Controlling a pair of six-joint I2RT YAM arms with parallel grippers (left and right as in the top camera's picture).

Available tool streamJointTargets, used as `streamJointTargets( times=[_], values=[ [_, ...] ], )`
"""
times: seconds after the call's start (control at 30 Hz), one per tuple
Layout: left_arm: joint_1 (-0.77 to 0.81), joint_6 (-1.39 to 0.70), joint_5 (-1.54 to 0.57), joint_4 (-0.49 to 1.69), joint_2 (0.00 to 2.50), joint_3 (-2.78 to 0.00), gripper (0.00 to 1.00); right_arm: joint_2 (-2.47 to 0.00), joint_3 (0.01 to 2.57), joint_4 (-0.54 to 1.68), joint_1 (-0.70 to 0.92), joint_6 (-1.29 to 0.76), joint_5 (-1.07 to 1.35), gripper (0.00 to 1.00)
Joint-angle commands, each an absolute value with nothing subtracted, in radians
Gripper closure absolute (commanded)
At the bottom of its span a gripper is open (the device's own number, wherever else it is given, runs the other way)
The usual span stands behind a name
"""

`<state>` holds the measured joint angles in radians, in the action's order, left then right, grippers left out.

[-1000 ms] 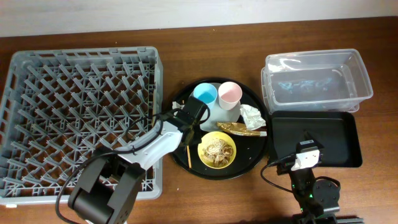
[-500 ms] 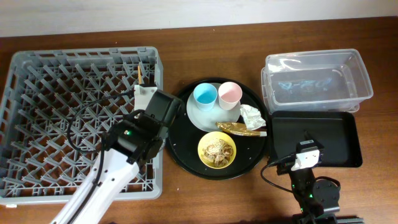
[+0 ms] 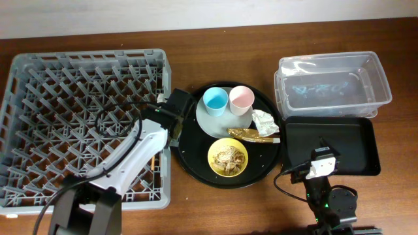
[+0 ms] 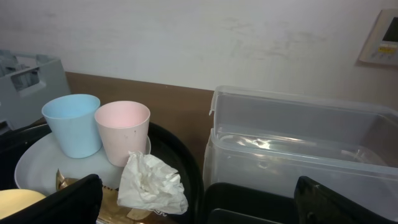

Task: Sort waste into correct bins and load items into the dishwasher rack
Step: 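Carry the chopstick with the left gripper and insert it into the rack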

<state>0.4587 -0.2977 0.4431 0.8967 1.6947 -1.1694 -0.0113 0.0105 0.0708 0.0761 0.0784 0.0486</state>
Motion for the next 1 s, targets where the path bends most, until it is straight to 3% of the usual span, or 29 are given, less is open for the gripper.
streamJointTargets(
  times=[0.0,0.13,0.2,0.4,0.47,0.5,0.53,0.6,0.63,0.97],
  values=[
    [0.425,-0.305,0.431,0.891,1.702,-1.163,1.0,-0.006,0.006,0.075,0.071,0.07,0.04,0.01],
    [0.395,-0.328,0.376,0.88,1.702,-1.163,0.99,-0.006,0.006,0.075,0.071,0.07,0.04,0.01],
    [0.394,-0.328,0.36,0.872,1.702,-1.163,0.85,-0.006,0.006,0.075,0.071,0.07,0.04,0.01],
    [0.394,-0.328,0.358,0.872,1.624,-1.189,0.81,-0.006,0.006,0.075,0.071,0.07,0.04,0.01],
    [0.394,-0.328,0.311,0.874,1.527,-1.212,0.75,-0.006,0.006,0.075,0.071,0.07,0.04,0.01],
    [0.394,-0.328,0.272,0.872,1.483,-1.214,0.48,-0.006,0.006,0.075,0.071,0.07,0.04,0.01],
    [0.394,-0.328,0.237,0.873,1.414,-1.214,0.35,-0.006,0.006,0.075,0.071,0.07,0.04,0.01],
    [0.394,-0.328,0.219,0.876,1.315,-1.214,0.19,-0.006,0.006,0.075,0.071,0.07,0.04,0.01],
    [0.394,-0.328,0.212,0.876,1.269,-1.214,0.01,-0.006,0.006,0.075,0.071,0.07,0.04,0.01],
    [0.394,-0.327,0.198,0.876,1.196,-1.214,0.01,-0.006,0.006,0.075,0.071,0.07,0.04,0.01]
  ],
)
